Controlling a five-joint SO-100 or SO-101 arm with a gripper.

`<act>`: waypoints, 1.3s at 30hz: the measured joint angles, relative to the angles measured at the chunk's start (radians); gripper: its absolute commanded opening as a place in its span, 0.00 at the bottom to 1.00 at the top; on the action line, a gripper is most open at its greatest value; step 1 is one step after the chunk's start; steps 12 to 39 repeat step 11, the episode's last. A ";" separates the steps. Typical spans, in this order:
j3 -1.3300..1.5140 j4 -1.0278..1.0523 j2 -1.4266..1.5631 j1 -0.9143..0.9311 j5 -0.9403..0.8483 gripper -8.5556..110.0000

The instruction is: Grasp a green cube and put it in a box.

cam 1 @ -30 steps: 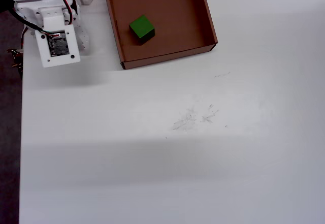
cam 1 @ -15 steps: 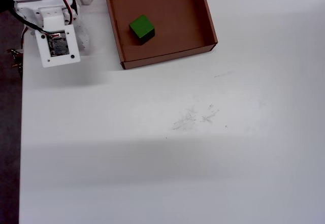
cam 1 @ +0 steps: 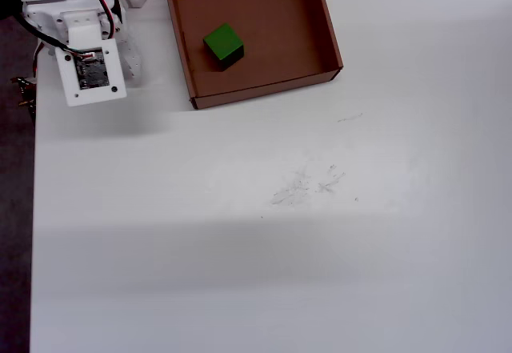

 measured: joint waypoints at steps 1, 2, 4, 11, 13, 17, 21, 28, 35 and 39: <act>0.000 0.000 0.000 0.000 0.000 0.25; 0.000 0.000 0.000 0.000 0.000 0.25; 0.000 0.000 0.000 0.000 0.000 0.25; 0.000 0.000 0.000 0.000 0.005 0.25; 0.000 0.000 0.000 0.000 0.005 0.25; 0.000 0.000 0.000 0.000 0.005 0.25; 0.000 0.000 0.000 0.000 0.005 0.25; 0.000 0.000 0.000 0.000 0.005 0.25; 0.000 0.000 0.000 0.000 0.005 0.25; 0.000 0.000 0.000 0.000 0.005 0.25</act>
